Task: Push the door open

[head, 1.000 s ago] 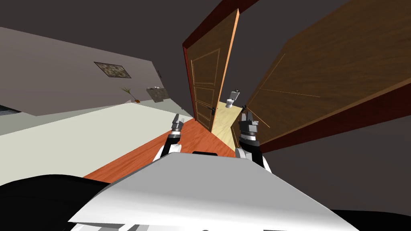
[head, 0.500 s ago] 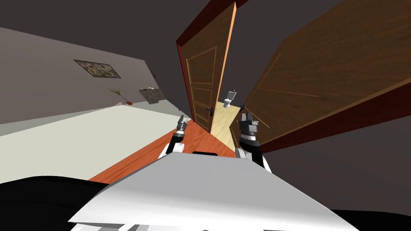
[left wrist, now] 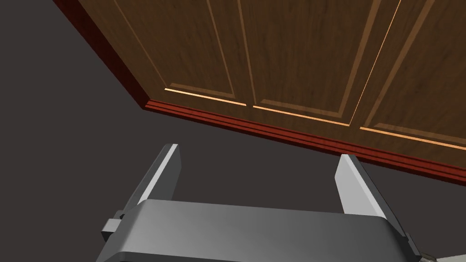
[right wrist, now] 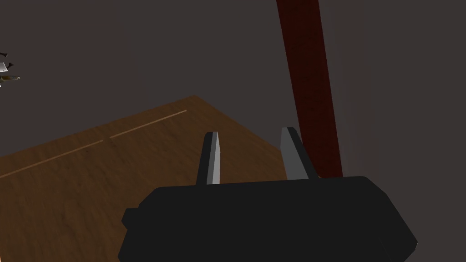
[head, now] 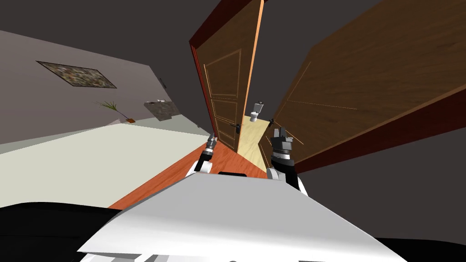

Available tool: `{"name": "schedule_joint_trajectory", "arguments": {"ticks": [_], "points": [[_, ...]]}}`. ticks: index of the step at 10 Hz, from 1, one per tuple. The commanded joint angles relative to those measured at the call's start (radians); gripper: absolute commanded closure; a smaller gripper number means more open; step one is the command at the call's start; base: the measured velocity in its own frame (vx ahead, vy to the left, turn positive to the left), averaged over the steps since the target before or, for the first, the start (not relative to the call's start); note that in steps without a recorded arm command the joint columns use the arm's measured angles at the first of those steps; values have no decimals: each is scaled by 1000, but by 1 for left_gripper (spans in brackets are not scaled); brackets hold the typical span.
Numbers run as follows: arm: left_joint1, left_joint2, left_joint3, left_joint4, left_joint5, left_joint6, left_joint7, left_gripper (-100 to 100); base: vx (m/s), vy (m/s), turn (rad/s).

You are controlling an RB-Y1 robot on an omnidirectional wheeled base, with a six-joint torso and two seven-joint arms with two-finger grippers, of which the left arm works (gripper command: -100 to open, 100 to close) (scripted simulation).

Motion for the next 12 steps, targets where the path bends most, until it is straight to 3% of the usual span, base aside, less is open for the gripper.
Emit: {"name": "schedule_joint_trajectory", "arguments": {"ticks": [1, 5, 12], "points": [[-32, 5, -28, 44, -3, 22, 5, -100, 157, 77, -170], [-75, 15, -65, 117, -5, 37, 14, -100, 107, 44, -113], [-180, 40, -156, 295, -10, 74, 38, -100, 128, 72, -144]]}}
